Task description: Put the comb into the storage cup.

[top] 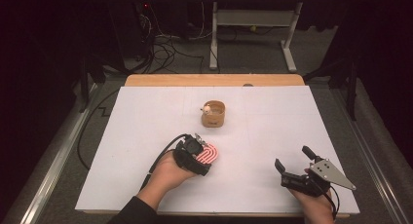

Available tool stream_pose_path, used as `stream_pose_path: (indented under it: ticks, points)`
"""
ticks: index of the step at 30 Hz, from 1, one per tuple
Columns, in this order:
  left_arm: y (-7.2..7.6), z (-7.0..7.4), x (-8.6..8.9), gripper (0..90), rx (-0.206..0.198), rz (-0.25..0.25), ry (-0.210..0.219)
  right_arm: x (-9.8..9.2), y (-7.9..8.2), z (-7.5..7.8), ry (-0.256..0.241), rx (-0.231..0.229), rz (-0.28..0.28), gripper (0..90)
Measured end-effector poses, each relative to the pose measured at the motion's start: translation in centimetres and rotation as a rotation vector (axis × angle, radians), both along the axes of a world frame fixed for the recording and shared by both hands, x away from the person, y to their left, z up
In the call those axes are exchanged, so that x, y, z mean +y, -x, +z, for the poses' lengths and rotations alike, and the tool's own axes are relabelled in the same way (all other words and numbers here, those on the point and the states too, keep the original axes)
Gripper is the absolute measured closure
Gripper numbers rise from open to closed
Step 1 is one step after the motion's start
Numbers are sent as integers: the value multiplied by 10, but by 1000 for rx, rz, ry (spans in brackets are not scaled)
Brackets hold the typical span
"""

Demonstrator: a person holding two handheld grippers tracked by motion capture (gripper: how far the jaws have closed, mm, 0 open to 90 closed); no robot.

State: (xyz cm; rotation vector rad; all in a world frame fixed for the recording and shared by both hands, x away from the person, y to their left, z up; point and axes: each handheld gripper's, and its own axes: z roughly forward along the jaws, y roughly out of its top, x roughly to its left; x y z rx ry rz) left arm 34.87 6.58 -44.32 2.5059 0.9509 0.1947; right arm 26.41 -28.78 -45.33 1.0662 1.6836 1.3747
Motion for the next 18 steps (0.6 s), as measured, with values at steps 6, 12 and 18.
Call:
stream_pose_path:
  ticks: [6, 12, 18]
  points:
    - [0, -1, 2, 177, -10, -3, 18, 0, 0, 0, 1, 1, 0, 6]
    - [2, -2, 2, 179, -25, -11, 21, 0, 0, 0, -1, 0, -2, 6]
    - [3, -5, 5, 179, -38, -13, 58, 0, 0, -1, 2, 4, 0, 6]
